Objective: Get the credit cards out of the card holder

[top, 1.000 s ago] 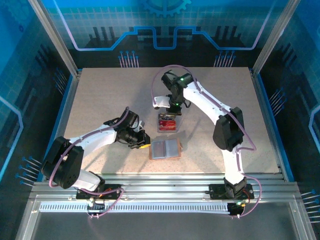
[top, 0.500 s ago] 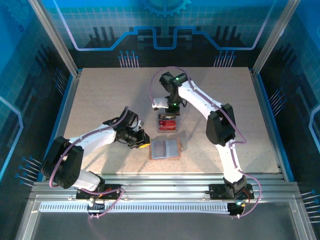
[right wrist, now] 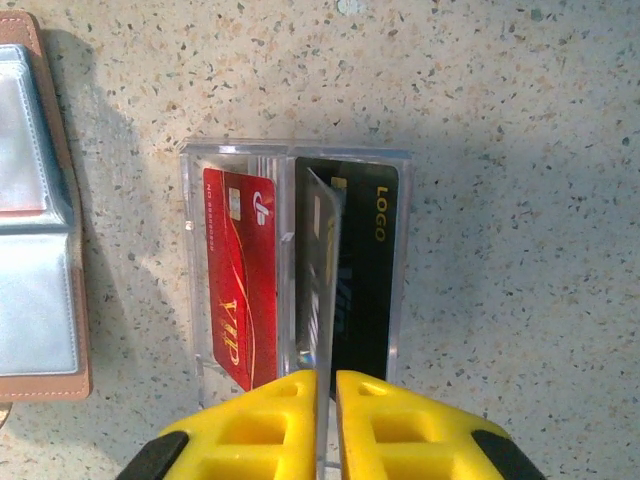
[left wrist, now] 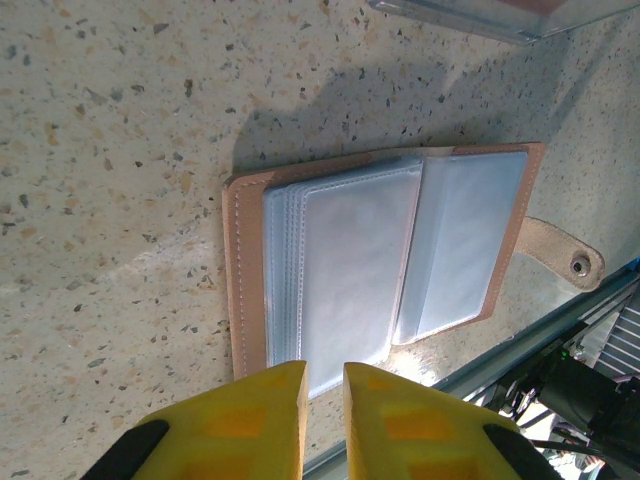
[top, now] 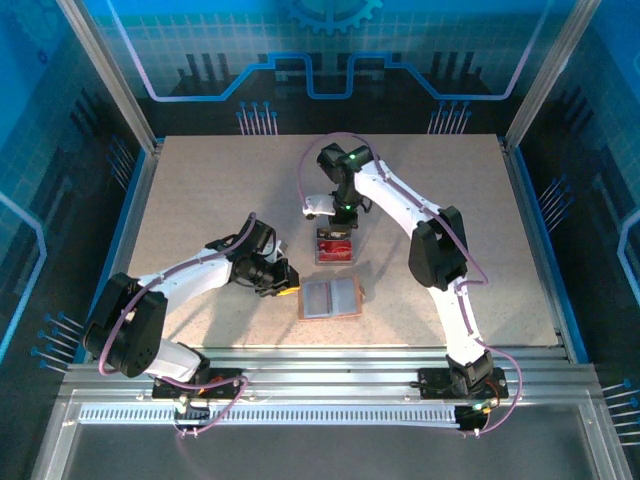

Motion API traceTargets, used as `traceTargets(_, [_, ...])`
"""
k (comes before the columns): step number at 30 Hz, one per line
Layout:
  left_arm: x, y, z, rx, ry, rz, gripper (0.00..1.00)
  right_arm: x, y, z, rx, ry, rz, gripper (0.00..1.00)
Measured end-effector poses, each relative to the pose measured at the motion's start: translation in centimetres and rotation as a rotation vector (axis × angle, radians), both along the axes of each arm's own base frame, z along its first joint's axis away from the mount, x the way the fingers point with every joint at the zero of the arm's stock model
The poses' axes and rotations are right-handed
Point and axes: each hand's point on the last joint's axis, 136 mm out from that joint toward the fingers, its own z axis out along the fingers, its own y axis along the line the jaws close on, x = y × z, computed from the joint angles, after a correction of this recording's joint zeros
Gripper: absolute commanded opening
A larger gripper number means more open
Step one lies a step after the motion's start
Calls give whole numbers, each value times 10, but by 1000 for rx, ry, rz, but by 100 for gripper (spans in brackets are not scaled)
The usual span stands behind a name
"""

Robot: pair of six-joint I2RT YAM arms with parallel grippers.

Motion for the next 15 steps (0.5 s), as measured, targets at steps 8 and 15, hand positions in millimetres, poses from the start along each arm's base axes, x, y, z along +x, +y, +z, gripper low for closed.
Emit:
traceTargets(8, [0,0,0,0,0,0,17,4,0,2,-3,-20,-3,19])
traceTargets(15, [0,0,0,-1,-1,0,17,5,1,3,6,-26,-34,20])
